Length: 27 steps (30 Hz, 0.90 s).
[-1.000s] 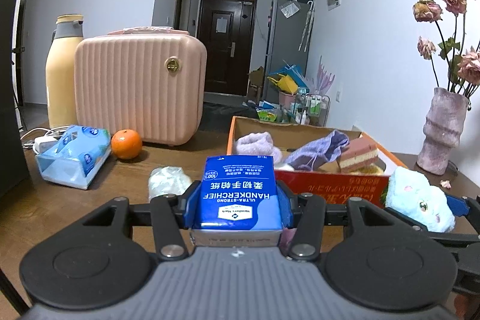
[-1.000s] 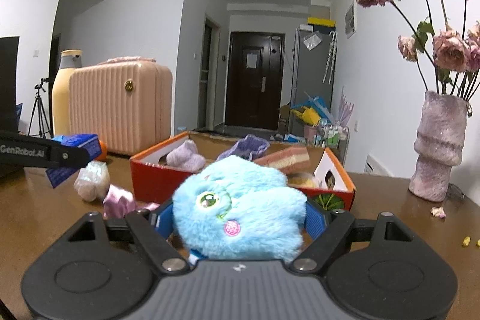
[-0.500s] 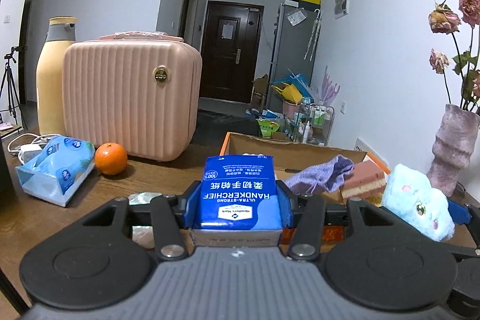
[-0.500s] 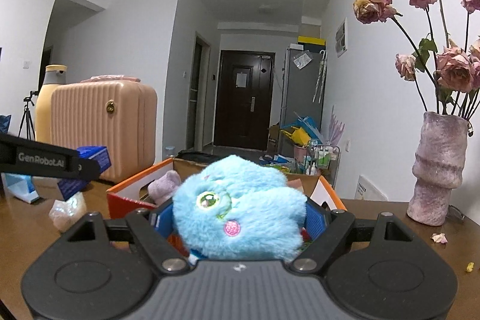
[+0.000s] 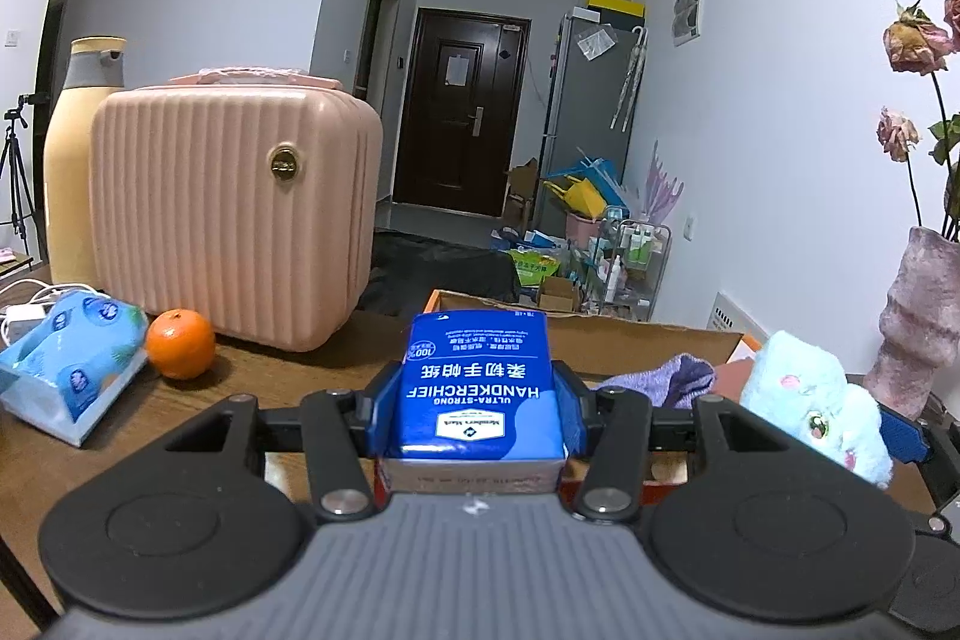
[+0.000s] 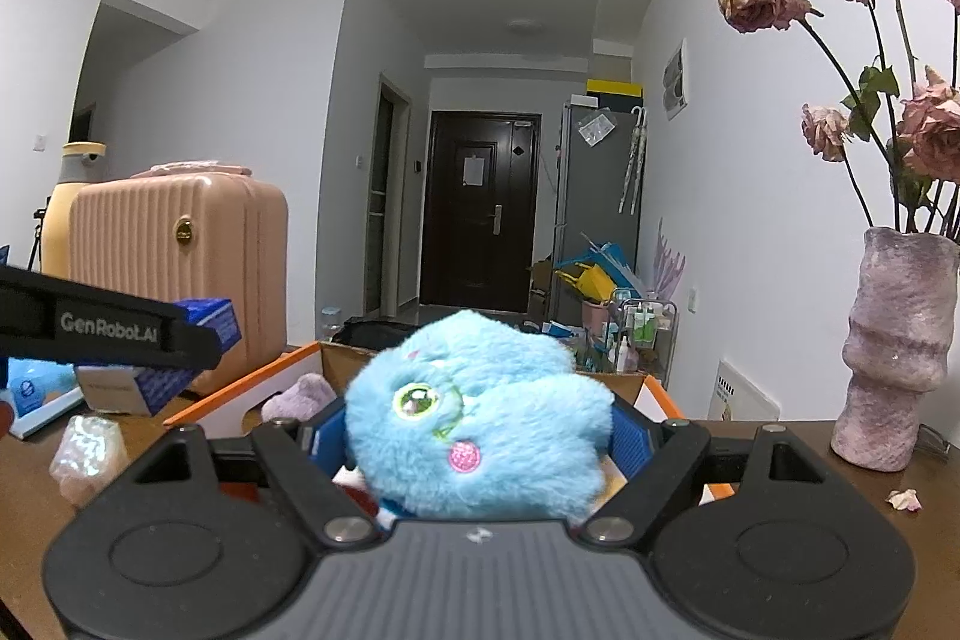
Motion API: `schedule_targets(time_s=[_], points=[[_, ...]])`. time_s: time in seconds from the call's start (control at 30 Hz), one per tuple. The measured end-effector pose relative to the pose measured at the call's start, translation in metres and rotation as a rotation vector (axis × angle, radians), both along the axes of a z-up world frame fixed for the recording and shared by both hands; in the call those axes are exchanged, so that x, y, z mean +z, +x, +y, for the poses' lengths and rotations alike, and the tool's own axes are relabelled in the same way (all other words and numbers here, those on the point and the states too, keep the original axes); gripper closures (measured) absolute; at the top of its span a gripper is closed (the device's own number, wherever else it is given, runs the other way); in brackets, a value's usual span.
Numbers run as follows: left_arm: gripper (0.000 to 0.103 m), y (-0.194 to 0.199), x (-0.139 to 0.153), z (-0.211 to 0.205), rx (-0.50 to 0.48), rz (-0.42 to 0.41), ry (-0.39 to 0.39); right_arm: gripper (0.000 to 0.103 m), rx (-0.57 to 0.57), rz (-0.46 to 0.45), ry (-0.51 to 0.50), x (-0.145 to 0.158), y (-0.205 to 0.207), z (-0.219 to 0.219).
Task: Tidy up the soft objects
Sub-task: 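Carry the handkerchief pack and plush toy over the box with both grippers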
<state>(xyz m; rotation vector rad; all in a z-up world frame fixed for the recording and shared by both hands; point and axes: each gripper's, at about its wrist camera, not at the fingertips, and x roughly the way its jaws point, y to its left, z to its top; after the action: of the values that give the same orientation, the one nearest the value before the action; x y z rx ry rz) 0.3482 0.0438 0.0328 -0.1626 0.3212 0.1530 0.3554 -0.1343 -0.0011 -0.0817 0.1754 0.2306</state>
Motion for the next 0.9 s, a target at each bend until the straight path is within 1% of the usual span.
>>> schedule_targets(time_s=[0.43,0.67,0.9], points=[[0.051,0.039,0.001,-0.006,-0.009,-0.019,0.004,0.021,-0.030,-0.018,0.016,0.000,0.045,-0.003],[0.051,0.065,-0.001,-0.006,-0.014,-0.014,-0.001,0.021,-0.045,-0.023,0.019,0.000,0.067,-0.002],[0.051,0.089,-0.002,-0.006,-0.018,-0.024,0.004,0.021,-0.062,-0.017,0.026,-0.001,0.092,0.000]])
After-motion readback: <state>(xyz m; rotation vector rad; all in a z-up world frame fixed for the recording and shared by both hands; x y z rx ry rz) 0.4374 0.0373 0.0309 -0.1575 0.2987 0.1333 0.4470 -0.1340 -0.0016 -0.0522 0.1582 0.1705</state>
